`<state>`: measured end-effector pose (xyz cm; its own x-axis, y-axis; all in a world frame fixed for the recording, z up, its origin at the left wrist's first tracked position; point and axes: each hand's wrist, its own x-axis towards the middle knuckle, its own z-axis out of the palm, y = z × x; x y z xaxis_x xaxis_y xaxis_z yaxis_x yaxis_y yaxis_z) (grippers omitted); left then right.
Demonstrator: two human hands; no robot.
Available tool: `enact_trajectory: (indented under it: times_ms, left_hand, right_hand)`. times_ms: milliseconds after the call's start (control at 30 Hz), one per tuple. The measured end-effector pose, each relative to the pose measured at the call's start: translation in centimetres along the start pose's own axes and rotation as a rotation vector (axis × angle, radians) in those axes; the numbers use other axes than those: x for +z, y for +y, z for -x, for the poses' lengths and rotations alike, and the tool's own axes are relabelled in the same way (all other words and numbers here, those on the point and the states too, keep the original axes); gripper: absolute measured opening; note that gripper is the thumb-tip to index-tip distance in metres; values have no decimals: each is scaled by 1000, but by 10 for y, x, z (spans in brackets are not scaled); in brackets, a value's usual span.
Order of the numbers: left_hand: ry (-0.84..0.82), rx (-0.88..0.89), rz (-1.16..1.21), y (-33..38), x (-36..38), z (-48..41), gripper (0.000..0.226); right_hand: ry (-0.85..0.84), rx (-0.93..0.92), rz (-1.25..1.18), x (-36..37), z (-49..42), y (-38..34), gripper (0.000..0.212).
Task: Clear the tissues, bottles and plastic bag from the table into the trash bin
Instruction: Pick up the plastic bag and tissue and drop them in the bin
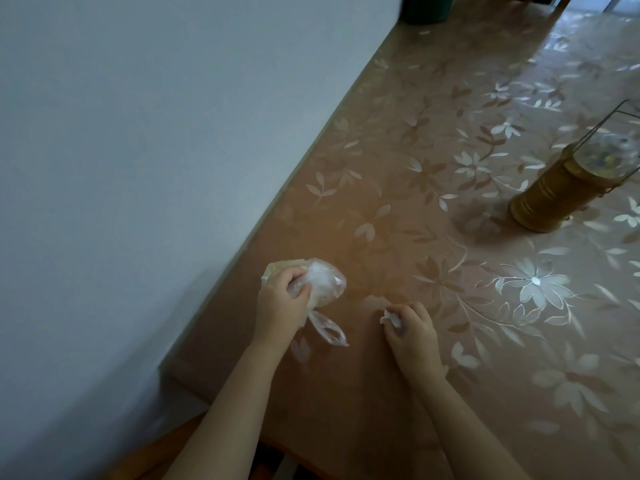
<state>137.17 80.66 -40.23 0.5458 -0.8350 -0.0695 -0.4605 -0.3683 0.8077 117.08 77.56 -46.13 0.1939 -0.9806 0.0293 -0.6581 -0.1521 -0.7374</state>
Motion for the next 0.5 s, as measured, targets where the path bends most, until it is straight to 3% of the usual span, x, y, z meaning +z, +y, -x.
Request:
enact_trajectory:
  times_ms: [267, 500]
  left_hand:
    - [-58, -18, 120, 23, -1, 34, 12]
    - [-86, 37, 225, 60, -14, 70, 20]
  right_hand:
    - [120, 109, -78, -26, 23, -10, 15]
    - [319, 22, -139, -78, 37, -42, 19]
